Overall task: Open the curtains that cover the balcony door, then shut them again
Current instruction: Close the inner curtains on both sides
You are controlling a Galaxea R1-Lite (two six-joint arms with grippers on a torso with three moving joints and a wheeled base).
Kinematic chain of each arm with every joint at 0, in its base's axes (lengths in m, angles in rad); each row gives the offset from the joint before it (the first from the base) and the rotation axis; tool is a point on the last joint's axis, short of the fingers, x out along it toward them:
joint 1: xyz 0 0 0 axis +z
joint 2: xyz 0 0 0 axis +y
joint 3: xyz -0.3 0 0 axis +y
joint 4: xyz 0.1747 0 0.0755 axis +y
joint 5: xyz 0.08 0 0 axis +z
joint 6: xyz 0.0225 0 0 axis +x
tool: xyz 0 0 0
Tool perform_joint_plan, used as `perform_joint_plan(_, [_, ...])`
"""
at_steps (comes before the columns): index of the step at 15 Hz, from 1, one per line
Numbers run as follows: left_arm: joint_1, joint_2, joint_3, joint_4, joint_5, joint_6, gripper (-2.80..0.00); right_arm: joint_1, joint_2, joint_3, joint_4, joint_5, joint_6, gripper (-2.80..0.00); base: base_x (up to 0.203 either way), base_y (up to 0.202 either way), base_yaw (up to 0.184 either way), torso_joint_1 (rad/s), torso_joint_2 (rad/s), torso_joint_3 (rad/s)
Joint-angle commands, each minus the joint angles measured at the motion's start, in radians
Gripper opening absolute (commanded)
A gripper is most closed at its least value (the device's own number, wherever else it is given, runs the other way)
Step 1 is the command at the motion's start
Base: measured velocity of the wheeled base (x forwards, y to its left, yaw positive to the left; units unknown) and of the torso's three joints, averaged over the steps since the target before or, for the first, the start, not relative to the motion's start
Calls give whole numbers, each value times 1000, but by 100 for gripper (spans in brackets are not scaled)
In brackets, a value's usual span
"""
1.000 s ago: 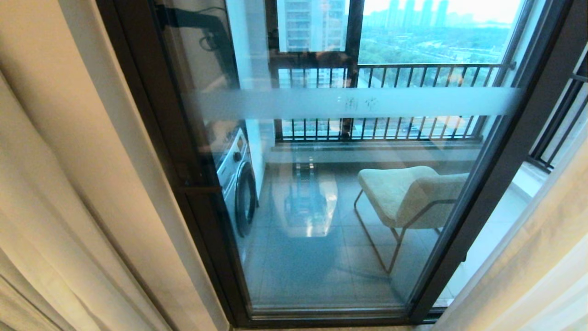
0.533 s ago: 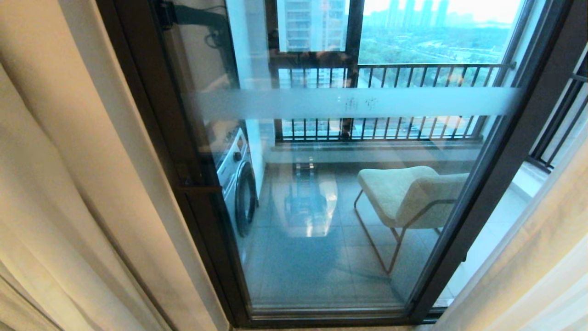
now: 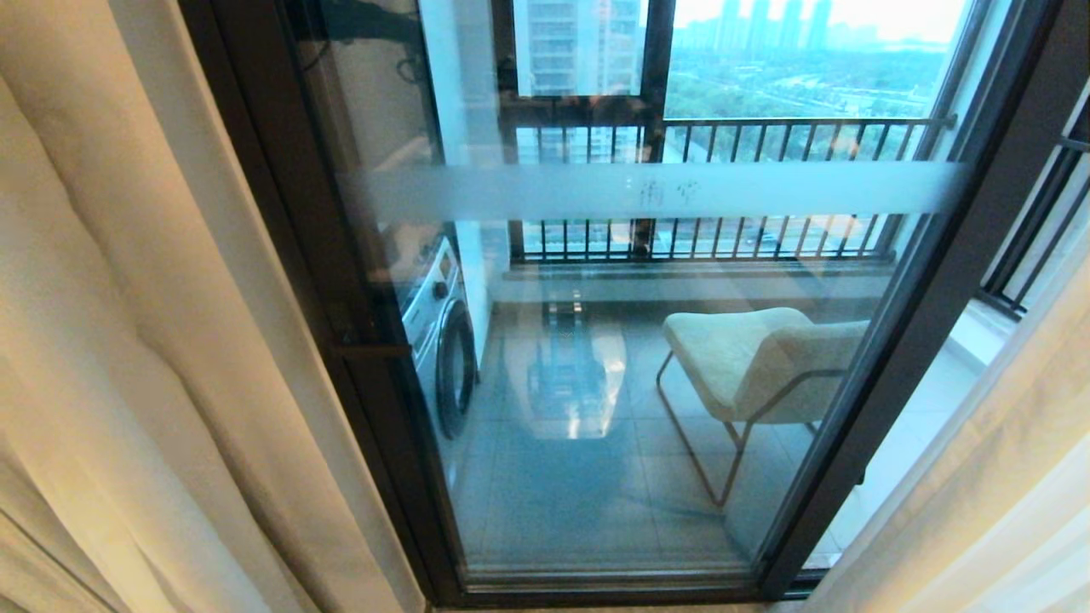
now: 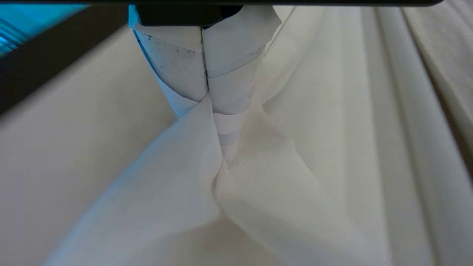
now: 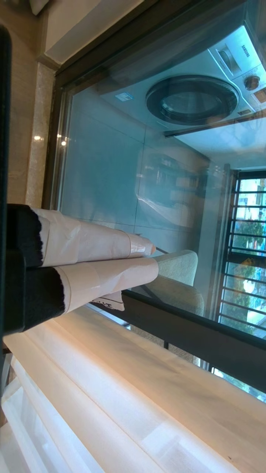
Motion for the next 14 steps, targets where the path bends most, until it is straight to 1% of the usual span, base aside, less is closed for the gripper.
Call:
perform_joint_plan(1, [-52, -52, 20, 1, 3, -3, -280, 0, 1, 0, 0, 1, -1, -280, 0, 0, 0, 0, 0, 0])
perform_joint_plan(5, [-150, -89, 25, 1, 7, -3, -280, 0, 1, 0, 0, 1, -1, -280, 0, 0, 0, 0, 0, 0])
perform_joint_plan(7, [-199, -121, 59, -2, 8, 1, -280, -1, 1, 0, 0, 1, -1, -280, 0, 0, 0, 0, 0, 0])
perform_joint_plan(12, [-275, -195, 144, -1, 6, 8, -280, 0, 1, 0, 0, 1, -1, -280, 0, 0, 0, 0, 0, 0])
perform_joint_plan(14, [-289, -214, 154, -1, 5, 8, -280, 0, 1, 0, 0, 1, -1, -280, 0, 0, 0, 0, 0, 0])
